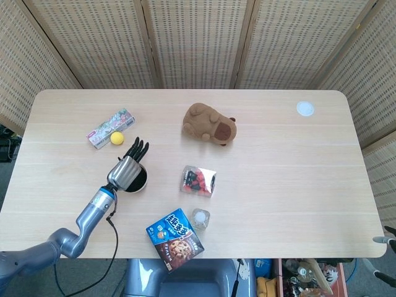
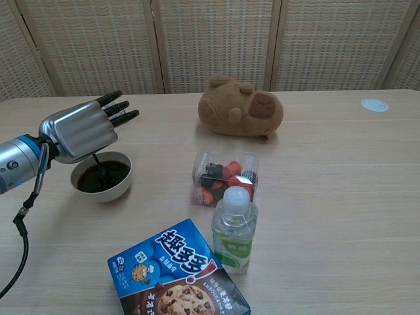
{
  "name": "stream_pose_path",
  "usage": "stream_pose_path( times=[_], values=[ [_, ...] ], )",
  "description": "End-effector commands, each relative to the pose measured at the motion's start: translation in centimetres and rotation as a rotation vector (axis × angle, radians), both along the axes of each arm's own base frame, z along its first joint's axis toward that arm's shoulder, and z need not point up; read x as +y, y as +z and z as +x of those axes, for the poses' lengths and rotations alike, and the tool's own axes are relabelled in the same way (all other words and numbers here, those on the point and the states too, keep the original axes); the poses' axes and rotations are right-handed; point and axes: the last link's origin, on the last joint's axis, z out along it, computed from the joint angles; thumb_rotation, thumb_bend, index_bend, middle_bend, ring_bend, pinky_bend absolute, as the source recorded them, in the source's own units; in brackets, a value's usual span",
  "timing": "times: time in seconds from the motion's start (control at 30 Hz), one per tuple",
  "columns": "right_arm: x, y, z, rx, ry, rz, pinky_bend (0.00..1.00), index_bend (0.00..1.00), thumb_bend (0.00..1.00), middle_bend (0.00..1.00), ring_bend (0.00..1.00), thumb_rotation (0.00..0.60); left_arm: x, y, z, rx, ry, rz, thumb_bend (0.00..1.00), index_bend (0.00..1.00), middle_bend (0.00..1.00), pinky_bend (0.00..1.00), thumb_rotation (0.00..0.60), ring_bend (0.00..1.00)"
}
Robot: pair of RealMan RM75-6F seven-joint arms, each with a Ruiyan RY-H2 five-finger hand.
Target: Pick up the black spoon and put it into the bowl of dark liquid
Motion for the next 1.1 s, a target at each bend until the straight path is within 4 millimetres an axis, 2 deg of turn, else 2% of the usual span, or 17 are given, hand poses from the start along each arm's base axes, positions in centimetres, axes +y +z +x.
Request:
stream_pose_path(
  times=[0.03,0.2,0.6,0.67,1.0,1.1],
  values=[
    [0.0,0.0,0.0,0.0,0.002,0.002,0.24,0.43,0.3,0.3,0.15,0.6,0.0,0.6,-0.1,-0.05,0.02,0.009,0.38,0.61,0.01,0.0,0.6,0.0],
    [0.0,0.0,0.2,0.001,0.006,0.0,0.24,0.43,0.3,0.3,0.15,0.6,-0.1,1.2,0.3,-0.074,0.009,0.019,0.38,0.61,0.01,0.0,0.6,0.0],
    [0.0,0.0,0.1,-0.001,0.002,-0.002,0.24,0.43,0.3,0.3,0.15,0.6,-0.8,0.5,-0.5,-0.017,0.01,-0.001,0.38,0.59,0.0,0.0,0.6,0.0],
    [0.0,0.0,0.0,-0.002,0.001,-0.001,0.24,0.43,0.3,0.3,0.15,0.6,-0.8,0.5,-0.6,-0.02,0.016,0.001,0.38,0.53,0.0,0.0,0.6,0.0],
    [0.0,-0.1,0.1,-0.001,0.006,0.0,0.24,0.43,0.3,0.3,0.15,0.6,-1.3,0.9,-0.8,-0.055,0.04,0.021,0.32,0.07,0.0,0.0,0.6,0.0],
    [-0.1,0.0,0.2,-0.001,0.008,-0.001,0.24,0.43,0.3,0.3,0.15,0.6,-1.3,1.2,-0.8,-0.078,0.052,0.032,0.31,0.0,0.0,0.0,0.6,0.0]
  ],
)
